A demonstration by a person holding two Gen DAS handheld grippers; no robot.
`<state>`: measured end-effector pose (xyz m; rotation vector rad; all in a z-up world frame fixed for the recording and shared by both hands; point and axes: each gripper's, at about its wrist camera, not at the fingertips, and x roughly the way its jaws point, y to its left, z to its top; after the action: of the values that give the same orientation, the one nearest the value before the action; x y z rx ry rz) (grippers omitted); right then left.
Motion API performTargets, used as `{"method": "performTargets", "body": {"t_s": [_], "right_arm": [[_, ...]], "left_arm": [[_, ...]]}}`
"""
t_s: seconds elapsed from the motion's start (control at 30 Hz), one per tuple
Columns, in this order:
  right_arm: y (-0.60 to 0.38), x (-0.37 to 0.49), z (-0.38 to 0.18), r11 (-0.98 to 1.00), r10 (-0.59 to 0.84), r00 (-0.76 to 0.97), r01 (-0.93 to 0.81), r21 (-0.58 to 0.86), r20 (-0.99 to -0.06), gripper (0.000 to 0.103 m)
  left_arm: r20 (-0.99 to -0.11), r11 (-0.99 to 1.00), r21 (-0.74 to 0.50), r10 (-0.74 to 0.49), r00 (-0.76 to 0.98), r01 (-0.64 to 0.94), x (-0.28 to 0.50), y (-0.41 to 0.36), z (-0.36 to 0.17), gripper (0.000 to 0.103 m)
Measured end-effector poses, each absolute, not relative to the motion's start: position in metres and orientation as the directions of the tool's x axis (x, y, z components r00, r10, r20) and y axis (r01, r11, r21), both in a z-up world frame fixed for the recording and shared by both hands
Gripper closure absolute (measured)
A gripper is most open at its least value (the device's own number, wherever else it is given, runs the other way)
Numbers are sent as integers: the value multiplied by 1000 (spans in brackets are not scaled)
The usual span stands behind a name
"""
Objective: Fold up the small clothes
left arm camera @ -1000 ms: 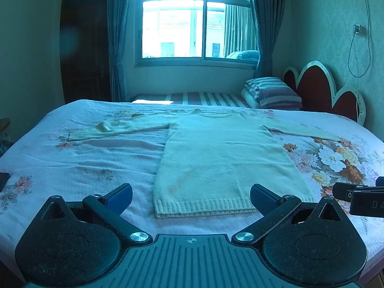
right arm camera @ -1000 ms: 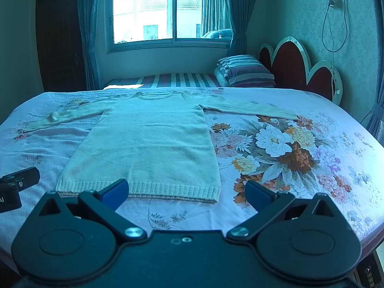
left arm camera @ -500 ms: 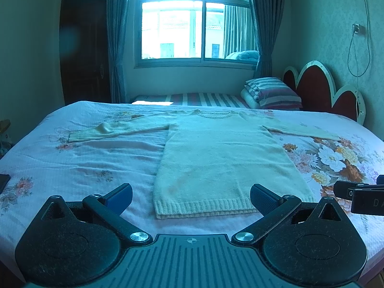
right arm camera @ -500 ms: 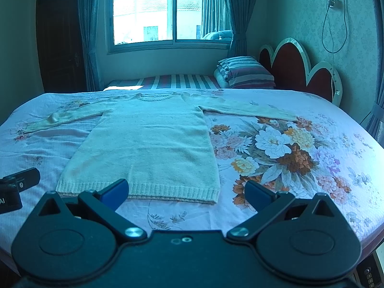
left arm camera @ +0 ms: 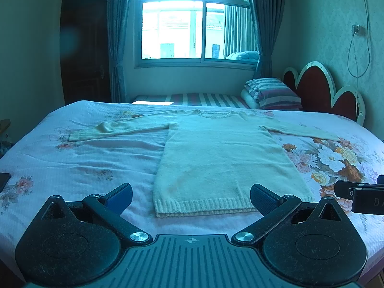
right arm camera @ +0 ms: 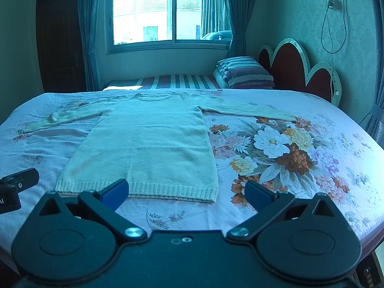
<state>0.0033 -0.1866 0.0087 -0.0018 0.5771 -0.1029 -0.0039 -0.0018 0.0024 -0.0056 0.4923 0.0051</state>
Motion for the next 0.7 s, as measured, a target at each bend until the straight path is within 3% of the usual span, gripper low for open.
{"method": "performTargets", "body": {"t_s": [0.7], "right_arm": [[-184,4,16,996,-86,840,83,-29,-535,0]], "left_arm": [[-458,1000,-2,6,889,-7,-6,-1,7,0]]}}
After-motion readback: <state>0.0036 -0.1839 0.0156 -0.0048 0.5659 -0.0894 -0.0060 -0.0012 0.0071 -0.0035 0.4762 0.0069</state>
